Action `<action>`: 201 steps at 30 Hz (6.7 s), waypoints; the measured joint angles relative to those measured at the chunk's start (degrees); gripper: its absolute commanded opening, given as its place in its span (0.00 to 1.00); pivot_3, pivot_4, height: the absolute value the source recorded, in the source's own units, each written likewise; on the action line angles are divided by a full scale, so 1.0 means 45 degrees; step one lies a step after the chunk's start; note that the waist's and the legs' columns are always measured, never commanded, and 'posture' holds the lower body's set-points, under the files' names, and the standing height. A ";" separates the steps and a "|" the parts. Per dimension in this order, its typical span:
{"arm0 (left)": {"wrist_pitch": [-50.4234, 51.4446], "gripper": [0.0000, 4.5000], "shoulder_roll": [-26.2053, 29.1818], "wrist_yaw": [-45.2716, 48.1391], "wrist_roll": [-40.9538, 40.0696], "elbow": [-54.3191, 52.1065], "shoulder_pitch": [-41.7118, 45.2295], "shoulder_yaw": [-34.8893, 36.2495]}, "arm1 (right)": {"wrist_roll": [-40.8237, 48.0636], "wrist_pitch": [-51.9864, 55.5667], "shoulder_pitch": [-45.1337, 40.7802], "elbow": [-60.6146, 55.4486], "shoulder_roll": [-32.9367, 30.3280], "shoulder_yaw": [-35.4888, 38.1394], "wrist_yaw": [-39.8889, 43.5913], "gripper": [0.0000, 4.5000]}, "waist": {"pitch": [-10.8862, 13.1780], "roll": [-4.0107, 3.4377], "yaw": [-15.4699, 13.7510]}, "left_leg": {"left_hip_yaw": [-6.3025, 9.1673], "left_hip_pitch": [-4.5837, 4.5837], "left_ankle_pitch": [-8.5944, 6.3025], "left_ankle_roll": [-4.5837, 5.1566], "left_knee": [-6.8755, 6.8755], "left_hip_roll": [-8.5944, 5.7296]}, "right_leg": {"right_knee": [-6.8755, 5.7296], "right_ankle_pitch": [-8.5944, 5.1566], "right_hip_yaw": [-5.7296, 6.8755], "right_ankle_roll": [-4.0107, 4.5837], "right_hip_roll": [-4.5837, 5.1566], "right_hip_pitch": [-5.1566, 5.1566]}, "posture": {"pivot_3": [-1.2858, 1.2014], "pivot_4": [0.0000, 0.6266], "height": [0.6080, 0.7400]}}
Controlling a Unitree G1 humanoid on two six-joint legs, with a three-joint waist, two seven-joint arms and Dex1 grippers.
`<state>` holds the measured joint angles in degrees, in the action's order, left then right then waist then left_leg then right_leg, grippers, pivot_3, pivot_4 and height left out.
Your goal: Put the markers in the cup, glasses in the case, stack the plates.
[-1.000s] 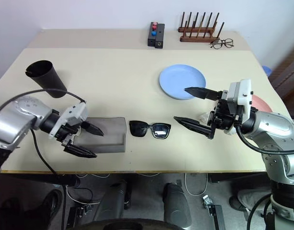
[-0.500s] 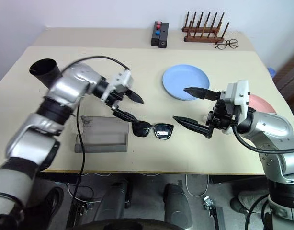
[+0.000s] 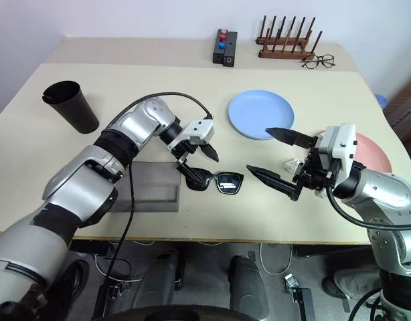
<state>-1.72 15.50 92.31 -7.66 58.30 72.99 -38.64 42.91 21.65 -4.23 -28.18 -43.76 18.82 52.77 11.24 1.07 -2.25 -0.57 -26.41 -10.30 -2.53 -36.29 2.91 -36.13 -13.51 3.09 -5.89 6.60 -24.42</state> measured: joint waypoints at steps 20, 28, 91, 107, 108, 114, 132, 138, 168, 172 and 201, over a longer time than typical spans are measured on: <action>-0.1182 0.01 -0.1263 0.0011 0.1291 0.1000 -0.0108 0.0583 | -0.0011 -0.0269 0.0350 -0.0208 0.0000 0.0182 -0.0293 1.00 | -0.0010 -0.0011 -0.0040 | 0.0037 0.0018 -0.0003 0.0002 -0.0055 -0.0005 | 0.0007 0.0004 0.0016 -0.0006 0.0000 0.0072 | 0.52 0.24 1.00; -0.0474 0.01 -0.1120 0.0012 0.0941 0.0991 0.0066 0.0699 | -0.0057 -0.0364 0.0344 -0.0203 0.0004 0.0181 -0.0269 1.00 | -0.0009 -0.0012 0.0006 | 0.0058 0.0012 -0.0018 0.0017 -0.0164 -0.0003 | 0.0019 0.0031 0.0021 -0.0015 0.0000 0.0127 | 0.52 0.24 1.00; 0.3337 0.01 0.8911 -0.0009 -0.7202 -0.6554 -0.3633 -0.2515 | -0.0517 -0.1021 -0.0496 0.1074 0.0249 -0.0517 0.0619 1.00 | 0.0020 -0.0060 0.0016 | 0.0041 -0.0027 -0.0036 0.0047 -0.0154 0.0003 | -0.0003 0.0037 0.0008 -0.0011 -0.0004 0.0064 | 0.52 0.24 1.00; 0.4411 0.01 0.9410 -0.0009 -0.7376 -0.7411 -0.4206 -0.2993 | -0.0518 -0.0992 -0.0388 0.0958 0.0197 -0.0509 0.0341 1.00 | 0.0019 -0.0061 0.0014 | 0.0041 -0.0024 -0.0036 0.0047 -0.0153 0.0003 | -0.0001 0.0036 0.0007 -0.0010 -0.0003 0.0066 | 0.52 0.24 1.00; 0.4433 0.01 0.9395 -0.0009 -0.7346 -0.7427 -0.4206 -0.2992 | -0.0518 -0.0981 -0.0397 0.0954 0.0178 -0.0509 0.0332 1.00 | 0.0019 -0.0061 0.0010 | 0.0041 -0.0024 -0.0036 0.0047 -0.0153 0.0003 | -0.0001 0.0036 0.0008 -0.0010 -0.0003 0.0066 | 0.52 0.24 1.00; 0.5505 0.44 0.9296 -0.0011 -0.7359 -0.7598 -0.4195 -0.3040 | -0.0608 -0.0978 -0.0414 0.0953 0.0068 -0.0509 0.0261 1.00 | 0.0019 -0.0061 0.0013 | 0.0041 -0.0025 -0.0036 0.0047 -0.0153 0.0003 | -0.0001 0.0036 0.0008 -0.0011 -0.0003 0.0066 | 0.52 0.24 1.00; 0.6564 0.99 0.9745 -0.0008 -0.7966 -0.9132 -0.3403 -0.2201 | -0.0612 -0.0962 -0.0548 0.0941 0.0069 -0.0512 0.0207 1.00 | 0.0020 -0.0061 0.0014 | 0.0041 -0.0025 -0.0036 0.0047 -0.0152 0.0003 | 0.0002 0.0036 0.0007 -0.0011 -0.0002 0.0065 | 0.52 0.24 1.00; 0.4839 0.99 0.9958 0.0000 -0.6731 -0.9045 -0.3808 -0.2571 | -0.0617 -0.0936 -0.0679 0.0941 0.0075 -0.0526 0.0125 1.00 | 0.0020 -0.0062 0.0017 | 0.0040 -0.0024 -0.0036 0.0047 -0.0149 0.0003 | 0.0000 0.0036 0.0008 -0.0010 -0.0004 0.0062 | 0.52 0.24 1.00; 0.0867 0.01 0.5681 -0.2088 -0.0872 -0.2534 -0.2956 0.2846 | -0.0634 -0.0714 -0.1028 0.0823 0.0118 -0.0657 -0.0211 1.00 | 0.0021 -0.0059 0.0029 | 0.0027 -0.0031 -0.0036 0.0047 -0.0141 0.0001 | 0.0002 0.0039 0.0006 -0.0014 -0.0002 0.0050 | 0.52 0.24 1.00; 0.1620 0.01 0.5704 -0.0867 -0.0643 -0.3880 -0.4386 0.2856 | -0.0632 -0.0689 -0.1027 0.0805 0.0117 -0.0658 -0.0271 1.00 | 0.0021 -0.0059 -0.0002 | 0.0028 -0.0036 -0.0036 0.0047 -0.0145 0.0002 | 0.0003 0.0040 0.0008 -0.0011 -0.0002 0.0050 | 0.52 0.24 1.00; 0.6048 0.01 0.7152 -0.0008 -0.4160 -0.8340 -0.5665 0.3389 | -0.0742 -0.0629 -0.0912 0.0779 0.0104 -0.0633 -0.0176 1.00 | 0.0012 -0.0074 0.0012 | 0.0026 -0.0028 -0.0036 0.0048 -0.0139 0.0008 | -0.0002 0.0039 0.0003 -0.0008 -0.0009 0.0044 | 0.52 0.24 1.00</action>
<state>25.50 47.69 92.27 -26.38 20.77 47.50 -23.39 39.57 18.82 -8.34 -24.68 -43.29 15.97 51.98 11.30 0.73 -2.20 -0.45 -26.53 -10.46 -2.32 -36.92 2.95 -36.14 -13.33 3.11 -5.92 6.57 -24.22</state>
